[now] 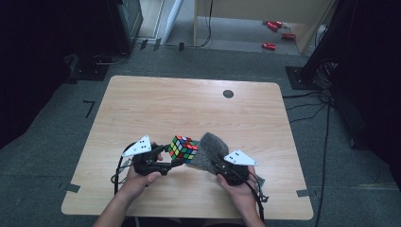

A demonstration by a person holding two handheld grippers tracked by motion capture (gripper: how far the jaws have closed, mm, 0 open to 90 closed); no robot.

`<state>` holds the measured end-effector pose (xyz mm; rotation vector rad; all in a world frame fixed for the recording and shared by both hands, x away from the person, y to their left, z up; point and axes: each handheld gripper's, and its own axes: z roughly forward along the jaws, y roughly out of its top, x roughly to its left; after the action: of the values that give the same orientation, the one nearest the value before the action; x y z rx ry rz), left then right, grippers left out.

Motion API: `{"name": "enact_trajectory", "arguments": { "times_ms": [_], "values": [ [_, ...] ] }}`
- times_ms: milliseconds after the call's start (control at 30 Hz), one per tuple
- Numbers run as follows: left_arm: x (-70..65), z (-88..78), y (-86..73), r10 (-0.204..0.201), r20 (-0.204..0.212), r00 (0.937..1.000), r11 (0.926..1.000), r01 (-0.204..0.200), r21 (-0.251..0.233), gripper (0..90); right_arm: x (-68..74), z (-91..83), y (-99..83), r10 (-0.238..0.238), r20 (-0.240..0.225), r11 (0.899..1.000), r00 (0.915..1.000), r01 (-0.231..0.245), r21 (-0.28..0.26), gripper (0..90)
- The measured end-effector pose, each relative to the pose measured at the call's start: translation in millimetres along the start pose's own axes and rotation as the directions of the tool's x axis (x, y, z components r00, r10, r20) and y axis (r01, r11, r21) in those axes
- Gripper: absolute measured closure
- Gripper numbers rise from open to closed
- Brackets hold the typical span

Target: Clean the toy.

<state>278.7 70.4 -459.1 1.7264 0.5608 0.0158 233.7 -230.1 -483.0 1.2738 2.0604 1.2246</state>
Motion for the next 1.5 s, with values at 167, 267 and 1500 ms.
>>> {"name": "enact_trajectory", "arguments": {
  "times_ms": [167, 267, 1500],
  "values": [
    [0.5, 0.1, -0.4, 0.005, -0.007, 1.0, 1.0, -0.005, 0.008, 34.8, -9.4, 18.2, -15.5, 0.016, 0.081, 0.997, 0.9966, -0.022, 0.072, 50.8],
    [0.6, 0.8, -0.7, 0.004, -0.01, 0.9999, 0.9999, -0.004, 0.01, 34.8, -13.8, 27.4, -20.8, 0.036, 0.105, 0.99, 0.9938, -0.05, 0.133, 36.8],
    [-0.4, 2.7, -2.1, 0.019, -0.004, 0.9998, 0.9997, -0.019, 0.016, 34.8, -6.3, 5.2, -2.8, -0.003, -0.146, 0.994, 0.9892, -0.013, -0.112, 82.6]
  ]
}}
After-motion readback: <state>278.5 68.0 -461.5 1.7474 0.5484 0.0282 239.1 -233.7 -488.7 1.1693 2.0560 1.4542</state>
